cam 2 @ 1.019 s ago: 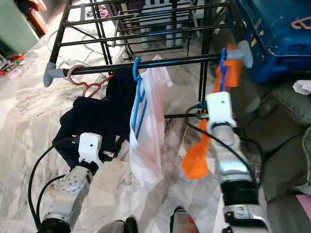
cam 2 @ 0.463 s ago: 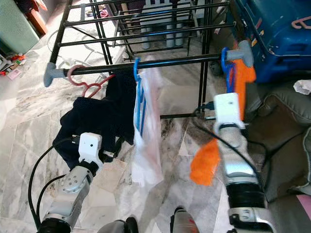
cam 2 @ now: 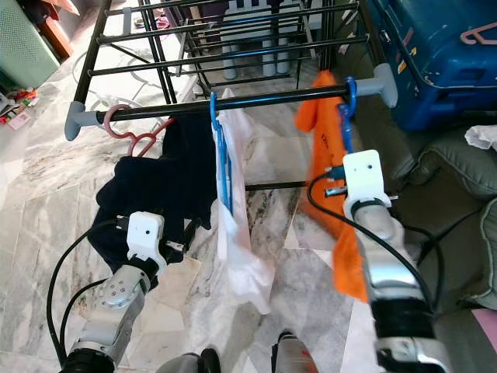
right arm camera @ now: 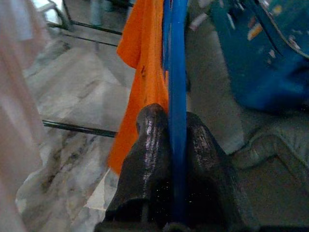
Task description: Hang hanger
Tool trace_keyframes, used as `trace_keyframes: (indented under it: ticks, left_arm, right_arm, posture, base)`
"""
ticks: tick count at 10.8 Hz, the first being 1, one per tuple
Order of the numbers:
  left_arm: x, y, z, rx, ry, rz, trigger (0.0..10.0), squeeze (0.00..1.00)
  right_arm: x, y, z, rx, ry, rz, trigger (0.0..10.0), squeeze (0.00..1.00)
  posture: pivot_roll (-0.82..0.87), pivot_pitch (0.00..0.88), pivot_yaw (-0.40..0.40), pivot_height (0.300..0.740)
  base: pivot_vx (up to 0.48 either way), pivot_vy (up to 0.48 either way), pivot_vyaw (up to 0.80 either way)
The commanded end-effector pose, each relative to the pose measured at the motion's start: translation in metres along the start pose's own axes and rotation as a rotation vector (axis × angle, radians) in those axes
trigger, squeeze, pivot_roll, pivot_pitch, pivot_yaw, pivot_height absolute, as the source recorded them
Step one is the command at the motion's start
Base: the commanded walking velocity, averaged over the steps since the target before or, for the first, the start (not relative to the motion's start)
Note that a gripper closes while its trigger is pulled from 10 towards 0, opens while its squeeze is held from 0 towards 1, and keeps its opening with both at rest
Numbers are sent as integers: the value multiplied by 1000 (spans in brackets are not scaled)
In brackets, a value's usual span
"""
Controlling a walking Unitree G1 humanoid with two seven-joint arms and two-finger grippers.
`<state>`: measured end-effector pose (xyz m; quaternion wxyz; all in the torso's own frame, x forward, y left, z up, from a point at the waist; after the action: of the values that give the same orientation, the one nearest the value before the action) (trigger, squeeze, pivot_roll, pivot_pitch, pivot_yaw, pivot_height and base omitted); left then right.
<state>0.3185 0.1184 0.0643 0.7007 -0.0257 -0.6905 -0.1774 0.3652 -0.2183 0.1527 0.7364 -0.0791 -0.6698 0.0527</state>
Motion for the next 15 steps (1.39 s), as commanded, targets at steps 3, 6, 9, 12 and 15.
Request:
trace_keyframes:
  ticks: [3,6,9,12,15]
  left_arm:
    - [-10,1,4,-7,38,-10,10000,0]
    - [-10,-1,4,-14,41,-11,10000,0]
    - [-11,-2,4,-13,44,-9,10000,0]
    - [-12,-4,5,-18,45,-9,10000,0]
    - [-12,-4,4,-27,48,-12,10000,0]
  right_arm:
    - [-4,15,9,121,3,78,0,0]
    - [-11,-6,13,100,25,156,0,0]
    - [-14,-27,12,50,42,212,10000,1000]
    - [-9,-40,4,-20,36,228,10000,1000]
    - [-2,-37,-10,-26,23,205,10000,0]
  posture:
    - [-298,216,158,740]
    - [-304,219,160,740]
    - [-304,222,158,740]
    - [-308,227,161,740]
    - [-305,229,167,740]
  base:
    - [0,0,0]
    - [0,0,0]
    - [0,0,0]
    - [0,0,0]
    - [0,0,0]
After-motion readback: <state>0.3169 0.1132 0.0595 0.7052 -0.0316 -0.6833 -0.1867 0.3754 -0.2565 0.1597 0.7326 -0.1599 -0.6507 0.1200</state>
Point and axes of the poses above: a point about 5 cm out from each wrist's last joint towards the gripper, its own z axis pointing back from the gripper into the wrist, its own x axis along the axis of the wrist's last joint, y = z × x, the point moved 3 cm from there along -z, pointing out of the wrist towards the gripper, and after that the axes turned 10 degrees about -z, right-handed, at the moved point
